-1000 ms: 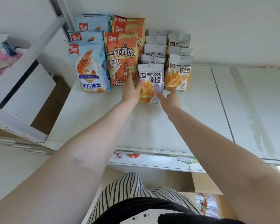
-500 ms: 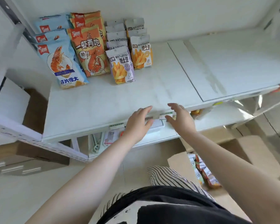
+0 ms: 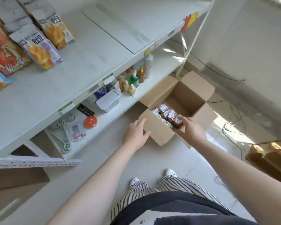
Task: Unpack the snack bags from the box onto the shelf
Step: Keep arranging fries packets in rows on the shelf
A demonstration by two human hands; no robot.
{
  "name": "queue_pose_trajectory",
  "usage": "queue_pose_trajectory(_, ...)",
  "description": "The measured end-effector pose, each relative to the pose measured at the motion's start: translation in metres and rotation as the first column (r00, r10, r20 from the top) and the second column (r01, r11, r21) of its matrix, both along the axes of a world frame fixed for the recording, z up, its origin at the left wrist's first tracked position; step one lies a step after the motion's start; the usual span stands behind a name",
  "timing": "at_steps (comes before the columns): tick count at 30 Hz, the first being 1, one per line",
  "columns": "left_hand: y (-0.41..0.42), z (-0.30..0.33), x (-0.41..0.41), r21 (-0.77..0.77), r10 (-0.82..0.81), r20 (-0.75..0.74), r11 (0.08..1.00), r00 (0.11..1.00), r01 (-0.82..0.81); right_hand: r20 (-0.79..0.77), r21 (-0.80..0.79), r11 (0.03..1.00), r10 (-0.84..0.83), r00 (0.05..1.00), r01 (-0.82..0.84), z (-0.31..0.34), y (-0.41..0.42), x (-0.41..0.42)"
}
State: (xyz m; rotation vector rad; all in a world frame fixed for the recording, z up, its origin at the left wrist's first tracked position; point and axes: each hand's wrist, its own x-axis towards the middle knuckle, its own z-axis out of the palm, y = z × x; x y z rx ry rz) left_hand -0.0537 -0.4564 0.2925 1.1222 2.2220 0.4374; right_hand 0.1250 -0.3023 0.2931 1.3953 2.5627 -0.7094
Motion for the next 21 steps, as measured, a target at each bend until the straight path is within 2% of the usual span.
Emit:
queue_pose_trajectory(7,0.054,-0.012,0.083,-0.12,-0.171,-0.023,0.979,0.985,0.167,0.046,0.011,0.997,-0.075,0.996,0.074,0.001,0.035,0.1)
queue_pose_trajectory(11,0.103,-0.019,0.14,-0.135,-0.204,-0.049,0.971,0.978,0.196,0.069,-0.001,0.997,-0.076,0.995,0.076,-0.001,0.069,0.156)
queue_pose_trajectory(16,0.162,-0.032,0.212,-0.144,-0.104,-0.001,0.984,0.995,0.103,0.051,-0.017,1.0,0.01,0.999,-0.009,0.004,0.123,0.218)
queue_pose_trajectory(21,0.195,-0.045,0.248,-0.183,0.029,0.068,0.983,0.997,-0.017,0.035,-0.036,0.995,0.094,0.995,-0.093,0.004,0.178,0.25)
